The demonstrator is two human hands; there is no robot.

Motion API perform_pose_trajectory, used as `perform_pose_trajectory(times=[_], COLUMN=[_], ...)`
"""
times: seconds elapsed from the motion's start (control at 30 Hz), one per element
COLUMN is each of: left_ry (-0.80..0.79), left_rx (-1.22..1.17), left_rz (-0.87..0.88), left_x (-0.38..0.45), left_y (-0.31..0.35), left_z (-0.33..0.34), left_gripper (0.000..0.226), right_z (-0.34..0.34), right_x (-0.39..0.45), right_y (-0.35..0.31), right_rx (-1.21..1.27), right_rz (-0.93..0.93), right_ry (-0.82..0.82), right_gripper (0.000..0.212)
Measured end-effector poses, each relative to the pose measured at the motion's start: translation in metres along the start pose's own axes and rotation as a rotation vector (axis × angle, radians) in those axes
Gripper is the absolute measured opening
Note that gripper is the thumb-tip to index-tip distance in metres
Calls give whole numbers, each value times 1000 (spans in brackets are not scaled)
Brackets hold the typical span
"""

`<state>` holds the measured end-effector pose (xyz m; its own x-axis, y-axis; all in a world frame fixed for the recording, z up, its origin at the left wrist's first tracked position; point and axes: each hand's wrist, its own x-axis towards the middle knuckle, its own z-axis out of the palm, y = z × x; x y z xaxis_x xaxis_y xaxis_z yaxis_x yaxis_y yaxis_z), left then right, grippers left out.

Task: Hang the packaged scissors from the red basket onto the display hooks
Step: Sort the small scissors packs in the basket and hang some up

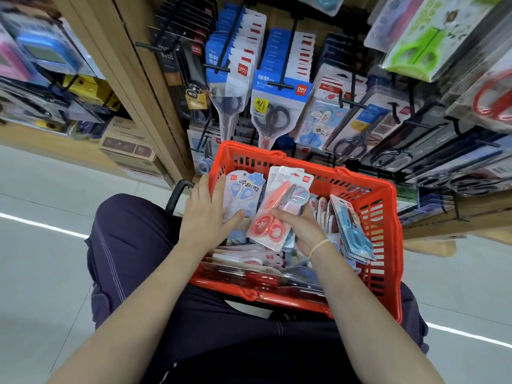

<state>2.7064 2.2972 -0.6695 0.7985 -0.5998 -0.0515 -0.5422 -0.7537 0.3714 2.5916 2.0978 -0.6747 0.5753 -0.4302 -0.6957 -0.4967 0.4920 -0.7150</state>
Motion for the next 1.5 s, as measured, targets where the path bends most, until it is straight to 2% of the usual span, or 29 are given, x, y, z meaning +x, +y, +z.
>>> perform_pose_trajectory(times=[0.07, 0.1, 0.17, 0.23, 0.37, 0.43, 0.53, 0.63, 0.7, 0.8, 0.87, 0.93, 1.0, 1.07, 1.17, 1.23, 1.3, 1.37, 1.43, 1.5], left_ry=[16, 31, 41, -3, -390, -494, -422, -284, -194, -56, 30, 69, 74, 74, 95, 112, 115, 106, 127, 175], left_rx=[-29, -59, -166, -403, -1009, -1235, -1414, -1553, -1566, -1569, -1558, -1571, -1590, -1605, -1586, -1565, -1559, -1547, -1504, -1490], left_rz=[5, 7, -3, -22, -228, -319, -341, -260, -229, -215, -201, -168, -123, -95, -50, -38, -27, -13, -6, -39], left_x=[-1, -1, -4, -5, -9, -12, -10, -9, -8, -5, -1, 2, 5, 8, 14, 17, 20, 24, 26, 28], left_y=[1, 2, 12, 35, 104, 121, 131, 137, 141, 143, 142, 143, 145, 147, 146, 143, 139, 133, 126, 119], left_z=[0, 0, -8, -23, -72, -90, -111, -134, -147, -164, -174, -185, -194, -203, -214, -219, -221, -220, -218, -215], left_gripper=[87, 86, 84, 75, 44, 24, 57, 44, 41, 59, 64, 58, 49, 43, 56, 61, 67, 60, 46, 43], right_z=[-7, -11, -19, -22, -14, -8, 4, 18, 25, 30, 33, 36, 38, 39, 40, 40, 42, 41, 38, 36], right_x=[-21, -28, -43, -59, -88, -104, -127, -145, -156, -173, -180, -183, -186, -188, -190, -187, -188, -187, -184, -183], right_y=[-15, -20, -29, -40, -65, -81, -107, -127, -138, -151, -156, -162, -170, -178, -189, -194, -199, -203, -209, -215], right_rx=[-9, -9, 8, 32, 42, 18, -11, -75, -170, -302, -327, -343, -298, -250, -218, -188, -132, -106, -100, -120], right_rz=[-38, -61, -104, -133, -271, -347, -480, -596, -708, -843, -864, -833, -797, -790, -831, -829, -826, -830, -869, -904], right_ry=[-16, -29, -54, -87, -196, -245, -200, -72, 34, 158, 141, 99, 48, 3, -24, -30, -28, -10, 8, 20], right_gripper=[76, 72, 71, 77, 68, 66, 57, 36, 29, 24, 33, 49, 56, 45, 20, 16, 30, 49, 31, 11])
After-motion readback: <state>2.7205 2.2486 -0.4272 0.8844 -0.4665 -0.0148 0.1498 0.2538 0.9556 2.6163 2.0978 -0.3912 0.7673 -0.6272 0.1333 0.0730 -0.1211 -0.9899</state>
